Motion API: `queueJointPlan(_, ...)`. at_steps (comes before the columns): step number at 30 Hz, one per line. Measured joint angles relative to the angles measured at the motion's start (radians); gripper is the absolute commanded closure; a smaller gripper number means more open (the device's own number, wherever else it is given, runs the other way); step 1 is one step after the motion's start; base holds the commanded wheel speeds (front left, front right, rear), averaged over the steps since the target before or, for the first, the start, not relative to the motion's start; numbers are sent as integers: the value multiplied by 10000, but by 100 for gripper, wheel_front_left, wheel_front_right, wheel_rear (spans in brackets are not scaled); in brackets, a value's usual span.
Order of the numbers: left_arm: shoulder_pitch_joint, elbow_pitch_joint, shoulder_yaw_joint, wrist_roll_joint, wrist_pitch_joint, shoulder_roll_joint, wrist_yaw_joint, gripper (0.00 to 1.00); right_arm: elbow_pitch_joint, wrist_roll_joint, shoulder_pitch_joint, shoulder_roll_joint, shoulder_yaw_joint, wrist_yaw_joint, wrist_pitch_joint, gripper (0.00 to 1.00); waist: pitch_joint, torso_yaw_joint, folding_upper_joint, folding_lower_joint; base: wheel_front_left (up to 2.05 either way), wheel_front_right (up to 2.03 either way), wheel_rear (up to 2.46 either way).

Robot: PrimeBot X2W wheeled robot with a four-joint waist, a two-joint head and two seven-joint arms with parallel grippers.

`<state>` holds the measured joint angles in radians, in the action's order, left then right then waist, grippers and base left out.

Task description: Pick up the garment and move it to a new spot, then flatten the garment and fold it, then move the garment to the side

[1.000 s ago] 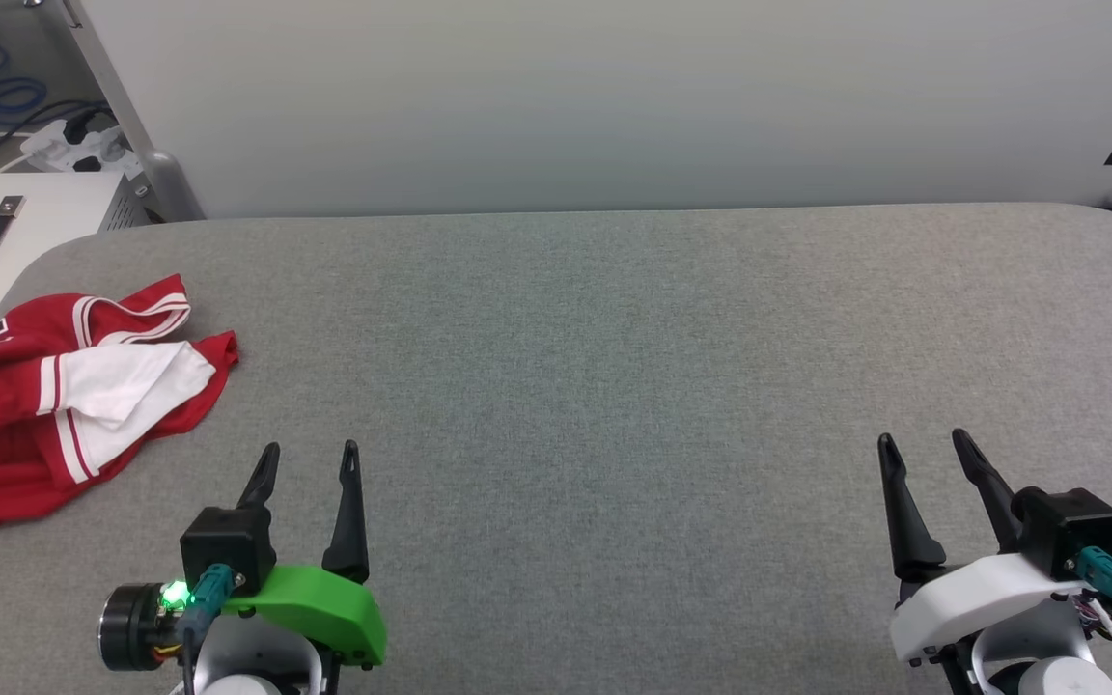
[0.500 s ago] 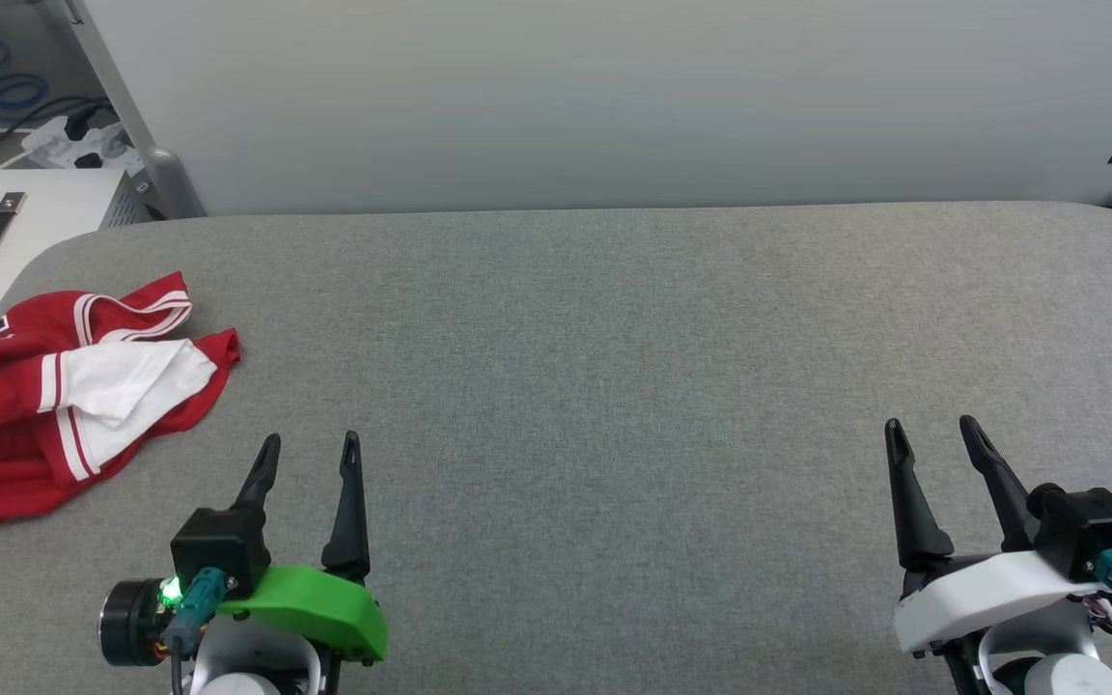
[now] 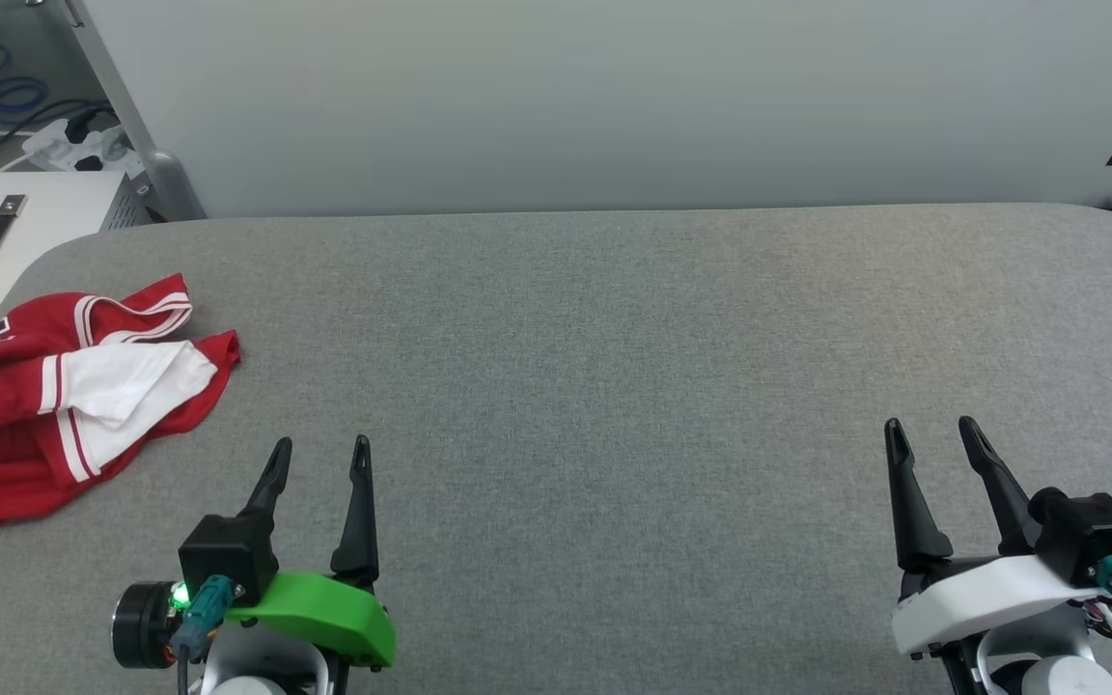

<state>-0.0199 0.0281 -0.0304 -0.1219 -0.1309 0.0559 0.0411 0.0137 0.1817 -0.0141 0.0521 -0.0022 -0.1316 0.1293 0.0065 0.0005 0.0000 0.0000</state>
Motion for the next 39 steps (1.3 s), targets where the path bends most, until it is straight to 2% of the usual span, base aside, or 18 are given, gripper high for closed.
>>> queueJointPlan(9, 0, 343, -102, -224, -159, -2, 2, 0, -384, 81, -2, 0, -25, 0, 176, 0, 31, 6, 0, 0, 0, 0, 0)
queueJointPlan(29, 1, 523, -167, -637, -568, -2, 84, 0, -401, 625, -1, 0, 15, 0, 602, 0, 113, 110, 0, 0, 0, 0, 0)
queueJointPlan(39, 13, 537, -182, -865, -803, -4, 75, 0, -382, 817, -1, 0, 226, 0, 819, 0, 230, 741, 0, 0, 0, 0, 0)
